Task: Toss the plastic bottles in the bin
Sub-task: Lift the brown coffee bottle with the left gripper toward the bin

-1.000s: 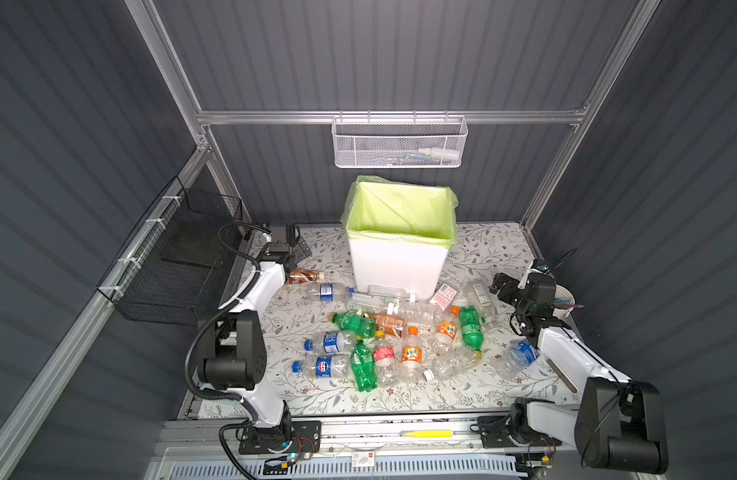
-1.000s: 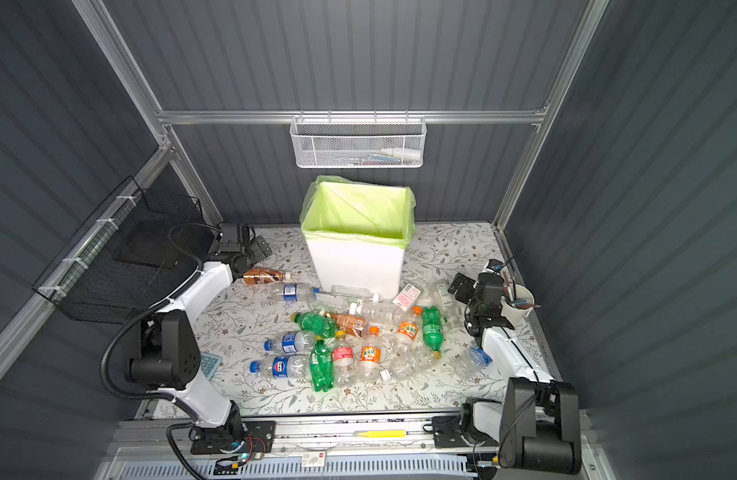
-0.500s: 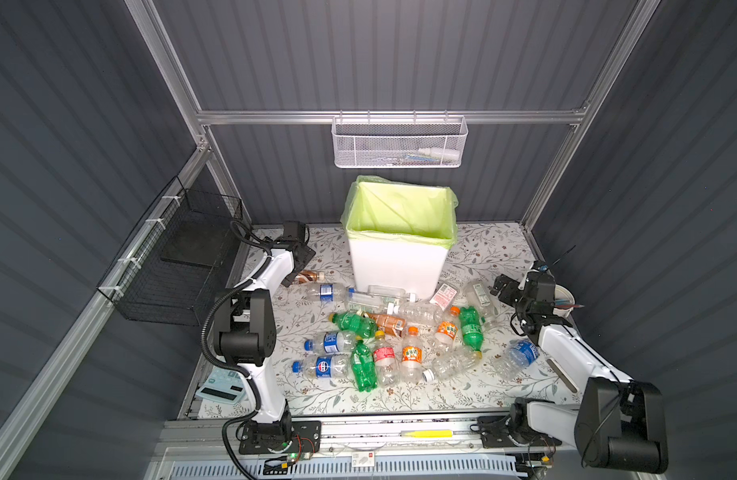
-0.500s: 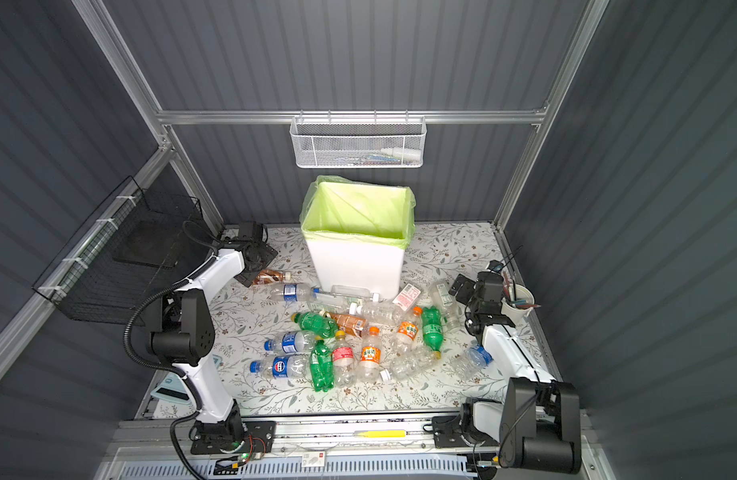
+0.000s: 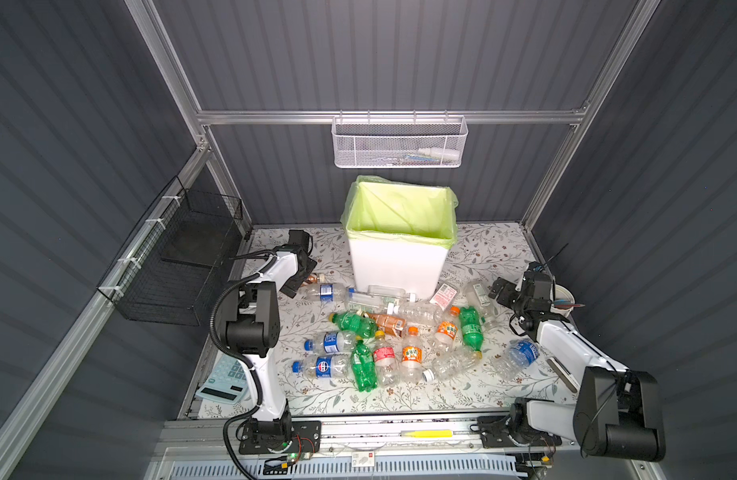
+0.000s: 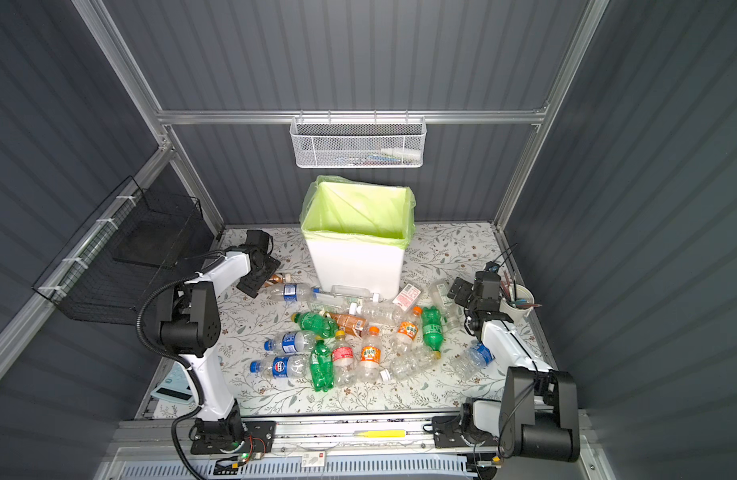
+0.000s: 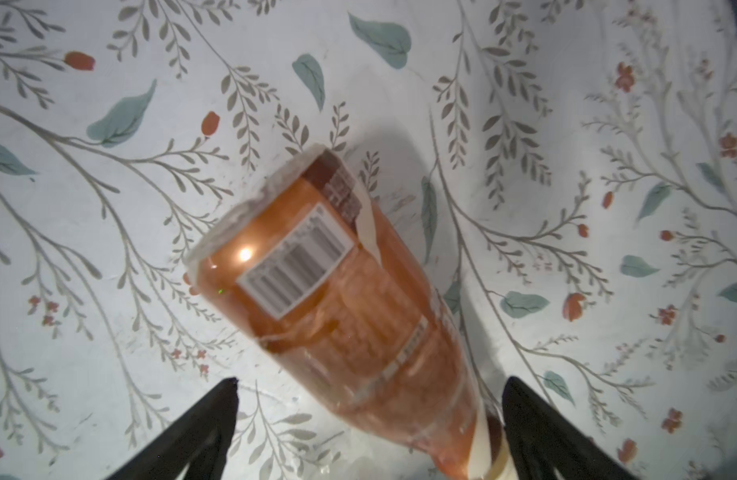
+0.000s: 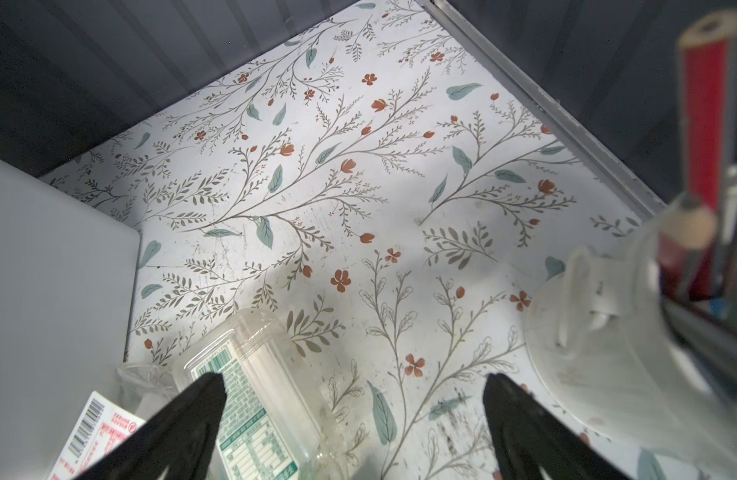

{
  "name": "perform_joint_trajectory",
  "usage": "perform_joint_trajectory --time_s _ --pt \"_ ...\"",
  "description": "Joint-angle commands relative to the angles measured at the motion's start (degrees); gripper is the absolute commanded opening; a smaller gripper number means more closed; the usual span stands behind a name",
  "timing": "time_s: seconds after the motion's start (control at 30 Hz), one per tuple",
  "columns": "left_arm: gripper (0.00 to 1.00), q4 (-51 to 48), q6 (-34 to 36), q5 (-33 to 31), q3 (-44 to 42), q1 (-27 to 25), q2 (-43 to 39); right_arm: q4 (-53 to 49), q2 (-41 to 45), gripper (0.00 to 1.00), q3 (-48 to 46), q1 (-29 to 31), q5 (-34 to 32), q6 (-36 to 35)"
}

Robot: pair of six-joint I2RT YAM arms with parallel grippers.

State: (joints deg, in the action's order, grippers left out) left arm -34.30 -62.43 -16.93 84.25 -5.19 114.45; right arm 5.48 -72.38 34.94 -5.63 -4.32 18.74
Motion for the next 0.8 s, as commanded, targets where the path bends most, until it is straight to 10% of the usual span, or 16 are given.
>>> perform_joint_trajectory --time_s 0.0,0.77 --pt "0.97 -0.7 -0.4 -1.3 1.2 0.4 2.0 -1.1 -0.1 0.99 1.5 0.2 0.0 -1.1" --pt "0.46 16.7 13.2 2.1 -2.8 0.1 -4.6 -3.7 4.4 0.99 2.1 0.1 1.3 -1.1"
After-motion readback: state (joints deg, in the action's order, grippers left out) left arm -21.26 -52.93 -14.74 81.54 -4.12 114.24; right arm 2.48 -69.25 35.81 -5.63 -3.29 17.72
